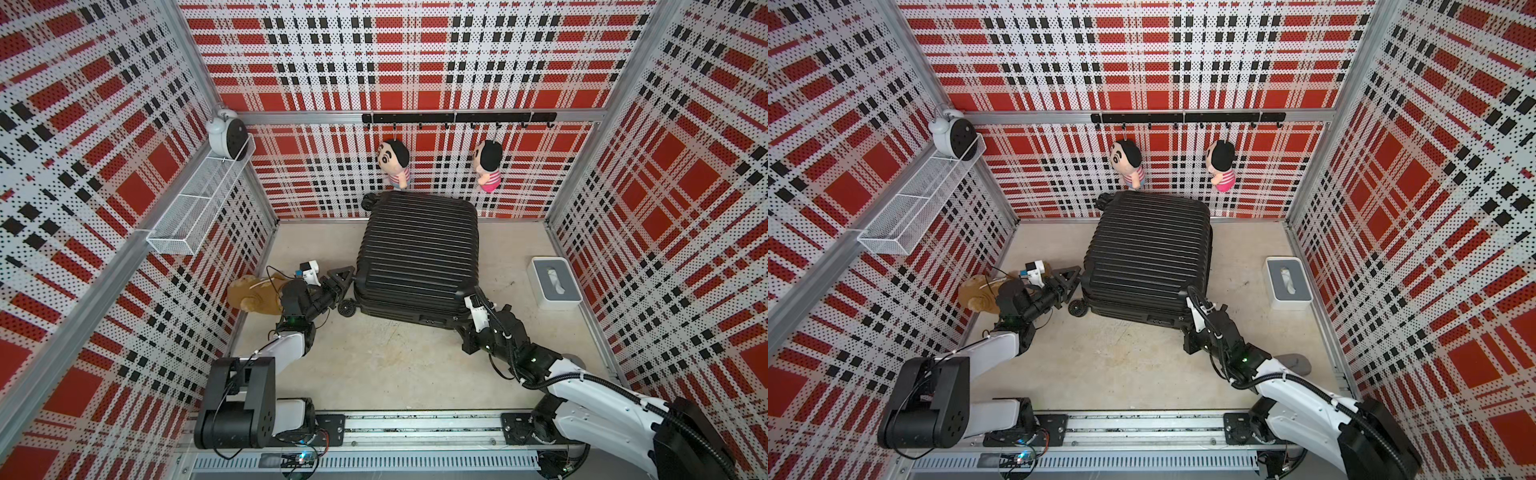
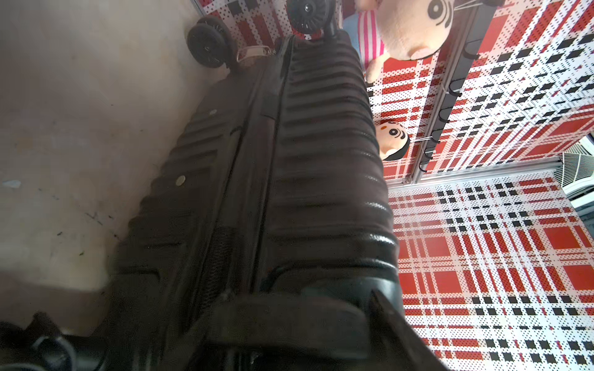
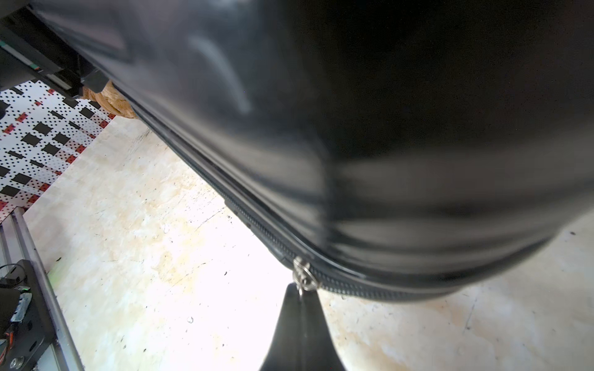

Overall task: Open the suitcase zippers
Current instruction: Adjust the suitcase at the center of the board, then unzip the zipper on the suitcase.

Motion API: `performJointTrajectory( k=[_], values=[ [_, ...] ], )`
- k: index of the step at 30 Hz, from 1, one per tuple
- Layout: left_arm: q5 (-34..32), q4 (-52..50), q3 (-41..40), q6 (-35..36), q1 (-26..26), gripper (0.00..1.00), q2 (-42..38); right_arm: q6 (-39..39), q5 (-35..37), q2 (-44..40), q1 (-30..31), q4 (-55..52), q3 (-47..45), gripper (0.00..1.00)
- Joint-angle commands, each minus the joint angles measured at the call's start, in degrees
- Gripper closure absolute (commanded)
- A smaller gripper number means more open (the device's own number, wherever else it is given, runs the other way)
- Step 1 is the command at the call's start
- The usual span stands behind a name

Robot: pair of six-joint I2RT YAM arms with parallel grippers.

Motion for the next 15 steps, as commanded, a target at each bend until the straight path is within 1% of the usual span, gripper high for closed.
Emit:
performJointTrajectory(
  k=[1,8,15],
  values=[
    [0.37,-3.79,-1.98,7.13,-3.9,0.58,-3.72,-0.65,-1.76,-1.93,1.26,-1.59,1.65,1.0],
    [-5.81,-9.74,-3.86,8.96,-7.8,0.59,-9.16,-0.44,1.57,-1.95,5.94,-3.23,2.74,1.0],
    [-9.86,-11.06,-5.41,8.07,-12.41,0.59,-11.76,-0.84,5.12,1.48,10.86,-3.22,5.48,1.0]
  ],
)
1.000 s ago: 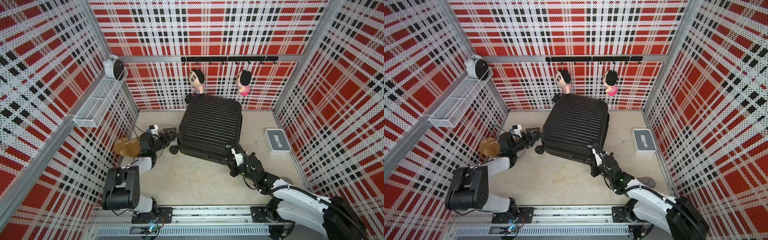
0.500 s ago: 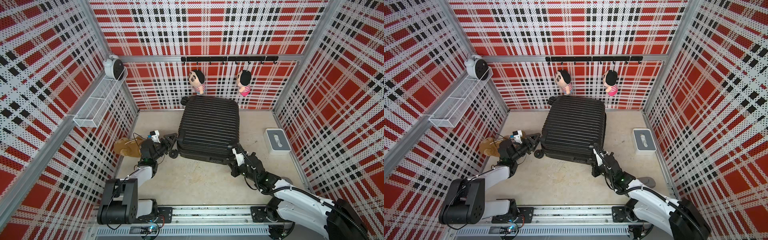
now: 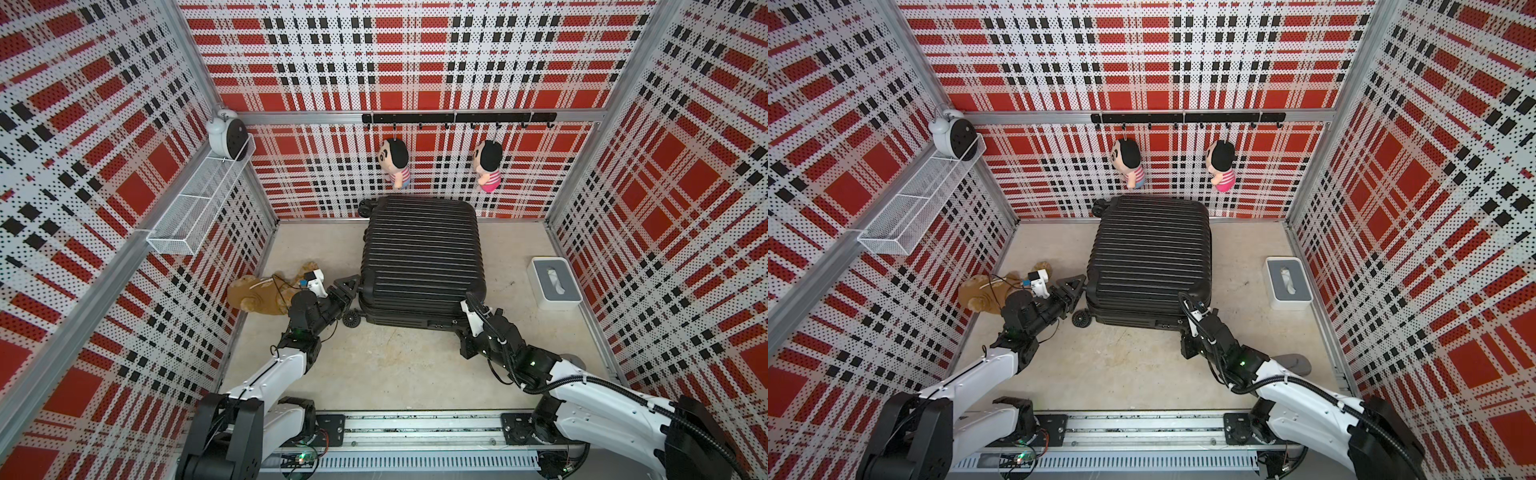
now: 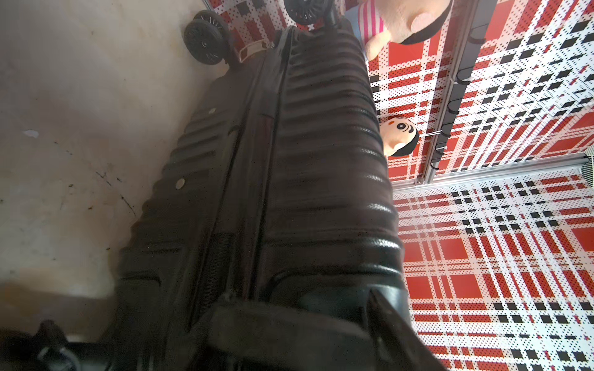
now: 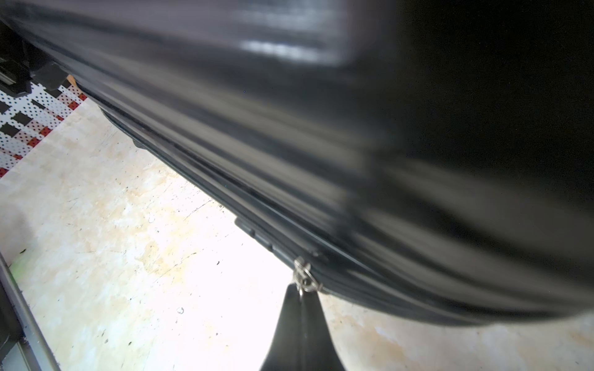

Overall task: Open the suitcase zippers
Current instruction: Unzip the zipper on the suitcase.

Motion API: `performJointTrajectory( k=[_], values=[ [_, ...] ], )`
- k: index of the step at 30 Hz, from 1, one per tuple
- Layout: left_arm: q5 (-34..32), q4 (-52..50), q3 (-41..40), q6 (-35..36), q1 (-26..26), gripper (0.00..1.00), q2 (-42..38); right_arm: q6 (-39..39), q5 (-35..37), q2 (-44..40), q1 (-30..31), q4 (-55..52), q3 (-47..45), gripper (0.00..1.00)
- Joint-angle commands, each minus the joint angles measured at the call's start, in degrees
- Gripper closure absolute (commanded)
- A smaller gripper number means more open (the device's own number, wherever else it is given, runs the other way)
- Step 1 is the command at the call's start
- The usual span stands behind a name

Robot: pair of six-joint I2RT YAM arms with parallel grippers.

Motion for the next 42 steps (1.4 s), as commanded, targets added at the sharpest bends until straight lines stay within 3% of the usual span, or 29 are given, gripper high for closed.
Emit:
performJointTrajectory(
  k=[1,9,17,33,38,42],
  values=[
    [1.62,-3.32,-1.61,6.52,-3.92,0.59,-1.2,-0.88,-3.39,1.71,3.9,2.19,3.32,1.0],
    [-2.39,-4.38,-1.87,5.29,-10.96,0.59,-3.05,-0.33,-2.67,6.81,5.59,4.28,6.28,1.0],
    [-7.87,-4.67,-1.91,3.52,-19.84,0.59,-3.43,-1.46,1.45,6.31,5.46,0.94,7.91,1.0],
    [-14.01,-3.53,2.24,2.23,-36.27,0.59,4.62,-6.2,-4.14,-1.29,-7.9,-4.47,5.75,1.0],
    [-14.28,-1.46,2.94,1.96,-37.57,0.59,7.57,-4.99,-8.85,-2.57,-6.91,-1.66,4.13,1.0],
    [-14.27,-0.95,2.88,1.85,-37.62,0.59,8.42,-3.81,-5.12,-3.61,-1.5,0.26,2.52,1.0]
  ],
)
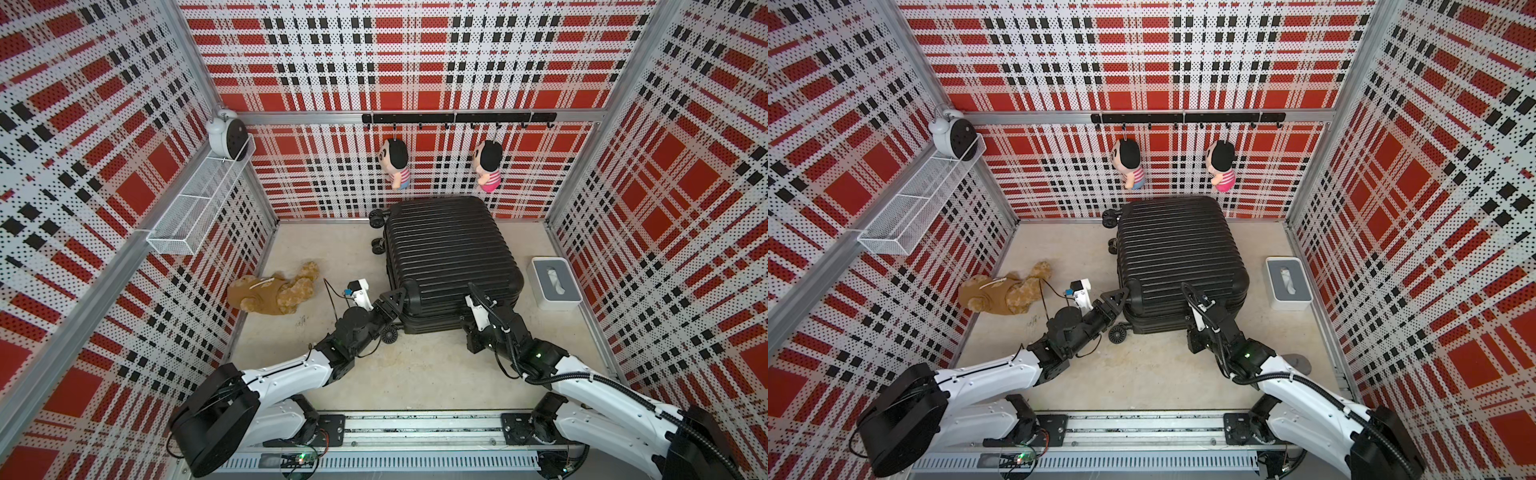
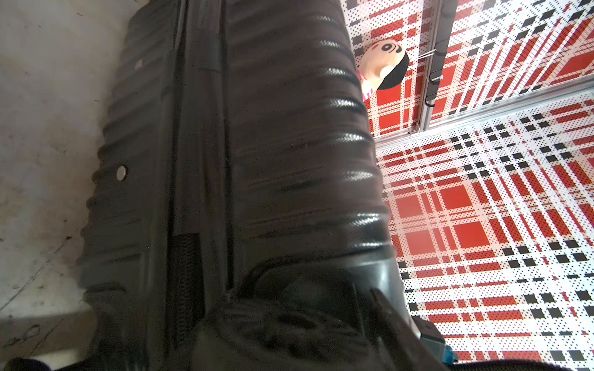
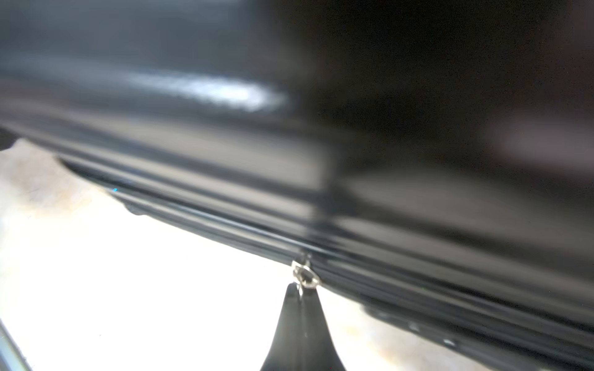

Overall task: Open the suitcase zippers
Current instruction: Unzip the zipper on the suitcase.

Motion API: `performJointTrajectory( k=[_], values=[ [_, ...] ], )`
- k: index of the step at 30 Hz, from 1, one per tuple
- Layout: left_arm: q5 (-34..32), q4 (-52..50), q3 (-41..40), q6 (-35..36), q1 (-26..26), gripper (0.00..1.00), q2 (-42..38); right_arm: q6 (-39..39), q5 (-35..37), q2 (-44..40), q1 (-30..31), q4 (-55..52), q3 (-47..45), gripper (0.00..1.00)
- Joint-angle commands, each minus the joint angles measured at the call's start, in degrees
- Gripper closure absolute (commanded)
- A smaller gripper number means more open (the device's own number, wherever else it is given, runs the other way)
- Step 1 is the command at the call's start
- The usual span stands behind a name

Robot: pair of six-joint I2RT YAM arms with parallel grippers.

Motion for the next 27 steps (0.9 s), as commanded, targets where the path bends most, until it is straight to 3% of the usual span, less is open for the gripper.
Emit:
performJointTrajectory(
  k=[1,8,27],
  values=[
    [13.79,-6.42,-0.09,4.25,-3.67,0.59,1.85,1.44,-1.37,-1.31,4.48,7.83,-0.25,1.0],
    [13.33,-6.42,-0.38,4.05,-3.76,0.58,2.03,3.34,1.81,4.53,10.17,12.83,0.71,1.0],
    [13.05,-6.42,-0.07,4.57,-3.67,0.57,3.0,4.51,4.47,14.58,14.58,20.46,4.62,1.0]
  ],
)
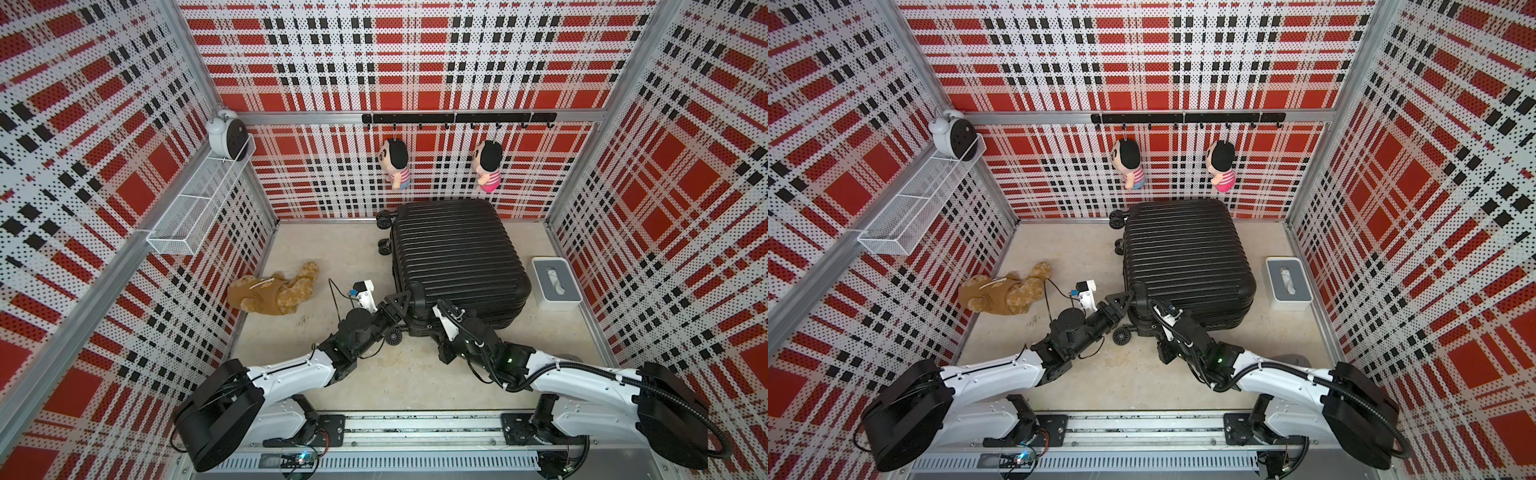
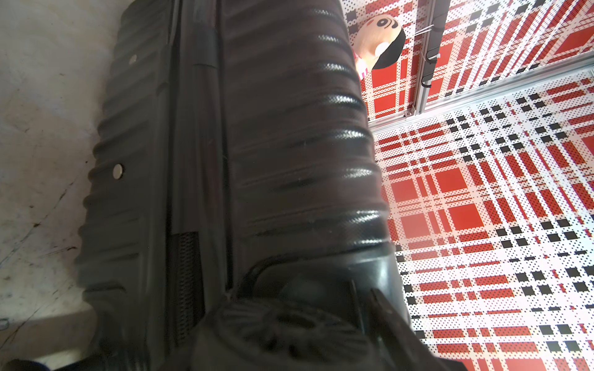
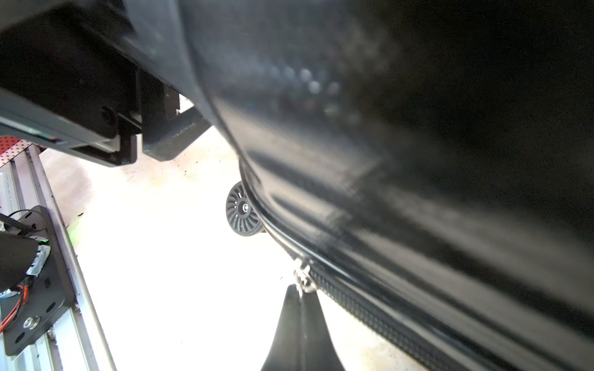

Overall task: Open the suitcase zippers
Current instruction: Unzip the zipper on the suitcase.

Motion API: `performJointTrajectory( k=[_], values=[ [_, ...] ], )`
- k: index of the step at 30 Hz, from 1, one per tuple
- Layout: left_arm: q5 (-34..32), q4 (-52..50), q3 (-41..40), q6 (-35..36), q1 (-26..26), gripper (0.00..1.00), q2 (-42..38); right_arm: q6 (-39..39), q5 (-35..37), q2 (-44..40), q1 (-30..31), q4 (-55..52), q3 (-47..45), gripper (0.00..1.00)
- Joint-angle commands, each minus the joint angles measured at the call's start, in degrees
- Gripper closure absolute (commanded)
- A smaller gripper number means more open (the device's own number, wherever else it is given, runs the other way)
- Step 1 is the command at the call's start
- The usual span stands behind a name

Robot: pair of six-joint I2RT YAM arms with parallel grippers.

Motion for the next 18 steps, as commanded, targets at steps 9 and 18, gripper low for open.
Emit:
performJointTrajectory(
  k=[9,18],
  values=[
    [10.48,-9.68,-0.07,4.74,-2.56,0.27,-1.73,3.67,3.28,3.15,1.56,5.48,2.22,1.0],
    [6.36,-24.2,1.54,7.67,-1.44,0.04,-13.25,3.04,4.82,0.54,1.43,3.31,1.82,1.0]
  ],
)
